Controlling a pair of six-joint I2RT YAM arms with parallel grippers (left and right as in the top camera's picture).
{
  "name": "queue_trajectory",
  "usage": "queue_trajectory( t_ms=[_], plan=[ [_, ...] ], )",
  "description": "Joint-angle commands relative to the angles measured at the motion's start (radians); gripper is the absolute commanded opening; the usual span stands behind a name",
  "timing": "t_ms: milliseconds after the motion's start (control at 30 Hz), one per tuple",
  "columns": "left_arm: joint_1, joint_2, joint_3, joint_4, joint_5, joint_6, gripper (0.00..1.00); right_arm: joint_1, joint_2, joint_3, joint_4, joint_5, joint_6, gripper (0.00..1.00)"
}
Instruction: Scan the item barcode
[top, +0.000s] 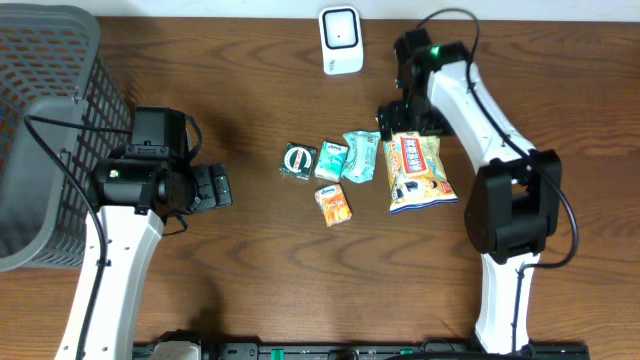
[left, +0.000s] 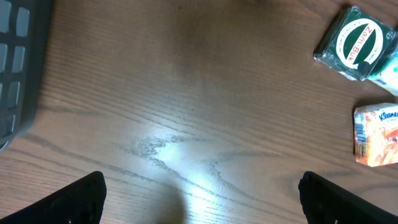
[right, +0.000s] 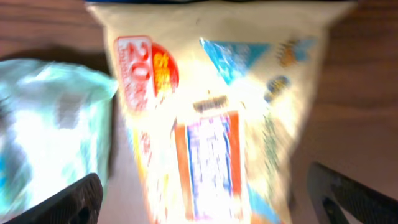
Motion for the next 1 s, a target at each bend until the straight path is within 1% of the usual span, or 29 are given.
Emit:
queue_trajectory(
  t_ms=[0,33,67,100,200,300,333,467,533,567,633,800,967],
  plan=[
    [-0.004,0.003,-0.005,-0.002,-0.005,-0.016,0.98,0.001,-0.001,0.081,-0.104,0.009,0.001,0.99],
    [-0.004,0.003,-0.005,-0.002,-0.005,-0.016,0.98,0.002,-0.001,0.082,-0.139,0.009,0.001,0.99],
    [-0.004,0.003,-0.005,-0.002,-0.005,-0.016,0.98,0.002,-0.001,0.081,-0.177,0.009,0.001,0.96],
    [-0.004,0.003,-0.005,-0.002,-0.005,-0.016,0.98,0.001,0.000,0.075,-0.203,0.009,0.001,0.90],
    [-0.004,0.003,-0.005,-0.002,-0.005,-0.016,0.97,0.001,0.001,0.018,-0.227,0.009,0.001,0.66],
    [-0.004,0.003,-0.005,-0.002,-0.005,-0.016,0.98,0.002,0.001,-0.062,-0.209,0.008,0.005,0.53],
    [-0.004,0.003,-0.005,-0.002,-0.005,-0.016,0.98,0.001,0.001,-0.092,-0.193,0.004,0.005,0.53],
    [-0.004,0.003,-0.005,-0.002,-0.005,-0.016,0.98,0.001,0.001,-0.217,-0.090,-0.001,0.006,0.63],
    [-0.004,0.003,-0.005,-0.002,-0.005,-0.016,0.98,0.001,0.001,-0.269,-0.039,-0.001,0.006,0.82],
    [-0.004,0.003,-0.005,-0.002,-0.005,-0.016,0.98,0.001,0.001,-0.288,-0.021,0.000,0.006,0.86],
    [-0.004,0.003,-0.005,-0.002,-0.005,-0.016,0.98,-0.002,0.001,-0.303,-0.011,0.005,0.006,0.99],
    [-0.004,0.003,-0.005,-0.002,-0.005,-0.016,0.98,-0.020,-0.002,-0.268,-0.048,0.005,0.005,0.99],
    [-0.004,0.003,-0.005,-0.002,-0.005,-0.016,0.98,-0.042,-0.002,-0.153,-0.159,0.009,0.005,0.99]
  ],
)
